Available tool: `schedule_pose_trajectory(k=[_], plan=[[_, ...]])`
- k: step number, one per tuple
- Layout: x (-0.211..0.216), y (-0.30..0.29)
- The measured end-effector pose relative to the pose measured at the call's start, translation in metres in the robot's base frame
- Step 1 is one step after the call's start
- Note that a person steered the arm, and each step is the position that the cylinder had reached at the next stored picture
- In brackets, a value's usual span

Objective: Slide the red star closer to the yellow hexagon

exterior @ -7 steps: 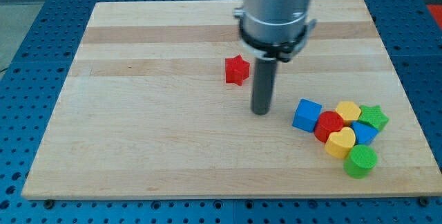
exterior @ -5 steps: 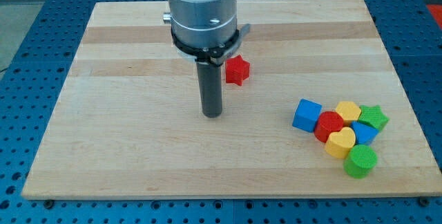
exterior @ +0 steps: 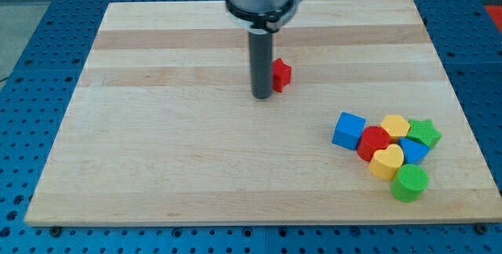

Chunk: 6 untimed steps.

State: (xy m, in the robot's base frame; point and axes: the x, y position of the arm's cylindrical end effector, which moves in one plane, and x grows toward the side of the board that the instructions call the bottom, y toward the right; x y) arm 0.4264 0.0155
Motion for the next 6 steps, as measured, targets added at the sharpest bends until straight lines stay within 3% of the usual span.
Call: schedule_pose_trajectory(k=[2,3,6], plan=[[0.000,0.131],[0.001,0.133],[0.015,0.034]])
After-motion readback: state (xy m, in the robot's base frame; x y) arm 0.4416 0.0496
